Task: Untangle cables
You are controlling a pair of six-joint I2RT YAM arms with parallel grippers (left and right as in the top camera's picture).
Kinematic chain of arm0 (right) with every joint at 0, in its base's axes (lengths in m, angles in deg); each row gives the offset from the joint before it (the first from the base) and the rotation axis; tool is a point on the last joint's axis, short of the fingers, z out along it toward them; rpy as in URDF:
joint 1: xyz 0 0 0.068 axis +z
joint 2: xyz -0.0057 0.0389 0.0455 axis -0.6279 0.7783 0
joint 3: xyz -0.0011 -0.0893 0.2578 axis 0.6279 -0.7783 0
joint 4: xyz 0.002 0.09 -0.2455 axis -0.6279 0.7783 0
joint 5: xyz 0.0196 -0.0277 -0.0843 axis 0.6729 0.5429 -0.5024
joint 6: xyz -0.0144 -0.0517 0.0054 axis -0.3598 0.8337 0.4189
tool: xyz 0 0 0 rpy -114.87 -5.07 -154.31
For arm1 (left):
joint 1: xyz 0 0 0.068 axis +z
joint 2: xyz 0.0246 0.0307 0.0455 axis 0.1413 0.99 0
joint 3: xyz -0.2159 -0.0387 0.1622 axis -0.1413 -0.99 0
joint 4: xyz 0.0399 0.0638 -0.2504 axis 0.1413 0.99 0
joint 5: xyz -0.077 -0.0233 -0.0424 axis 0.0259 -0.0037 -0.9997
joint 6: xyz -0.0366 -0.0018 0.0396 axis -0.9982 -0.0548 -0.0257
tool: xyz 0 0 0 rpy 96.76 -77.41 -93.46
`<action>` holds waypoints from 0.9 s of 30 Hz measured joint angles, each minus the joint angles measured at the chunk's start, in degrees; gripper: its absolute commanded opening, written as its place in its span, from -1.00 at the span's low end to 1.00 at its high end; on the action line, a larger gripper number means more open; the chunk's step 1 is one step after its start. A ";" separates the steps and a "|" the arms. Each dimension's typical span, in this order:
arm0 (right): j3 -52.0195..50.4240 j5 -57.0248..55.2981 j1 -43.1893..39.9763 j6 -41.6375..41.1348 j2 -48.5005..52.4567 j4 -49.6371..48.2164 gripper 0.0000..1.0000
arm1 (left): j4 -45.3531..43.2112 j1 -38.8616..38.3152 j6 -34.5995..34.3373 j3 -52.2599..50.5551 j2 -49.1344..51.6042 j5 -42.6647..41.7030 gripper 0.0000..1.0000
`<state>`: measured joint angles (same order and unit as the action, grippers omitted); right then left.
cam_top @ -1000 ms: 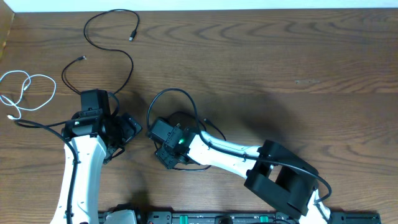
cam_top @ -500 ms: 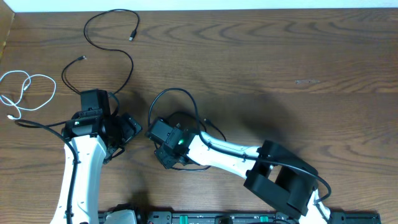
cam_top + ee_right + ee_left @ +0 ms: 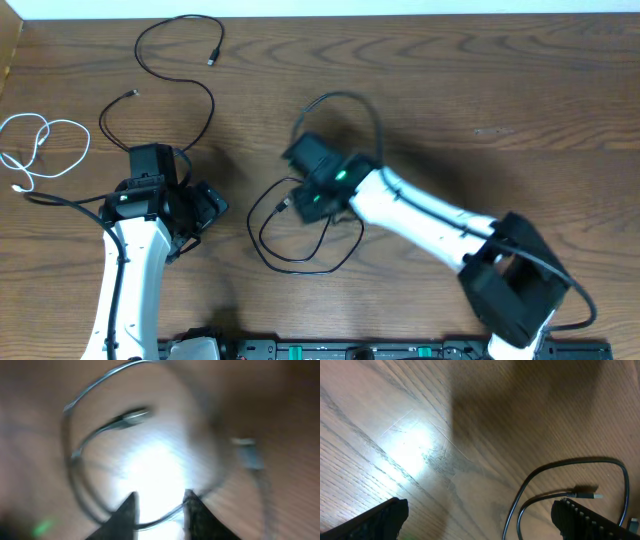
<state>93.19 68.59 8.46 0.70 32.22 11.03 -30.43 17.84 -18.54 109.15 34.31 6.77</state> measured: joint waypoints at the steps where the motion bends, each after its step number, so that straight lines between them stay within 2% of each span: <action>1: 0.00 -0.11 -1.99 -0.11 0.00 1.68 0.99 | 0.02 0.00 0.00 0.00 0.00 0.00 0.93; 10: -0.09 -12.31 -17.42 -0.15 0.00 14.86 0.99 | 0.02 0.00 0.00 0.00 0.00 -0.02 0.93; 14: -0.09 -14.91 -21.09 -0.15 0.00 15.17 0.98 | -0.31 0.00 -0.02 0.00 0.00 -0.02 0.93; 19: -0.09 -14.97 -22.69 -0.37 0.00 15.17 0.99 | -0.96 -0.02 0.37 0.00 0.00 -5.42 0.93; 24: -0.09 -14.64 -22.62 -0.37 0.00 15.17 0.99 | -3.08 -2.62 7.34 -0.02 0.22 -14.75 0.93; 27: -0.09 -14.64 -22.62 -0.37 0.00 15.15 0.99 | -2.58 -6.38 9.79 -0.02 1.68 -14.84 0.93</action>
<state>93.10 53.95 -14.16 0.33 32.22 26.18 -33.01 11.46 -8.75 109.13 36.00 -8.07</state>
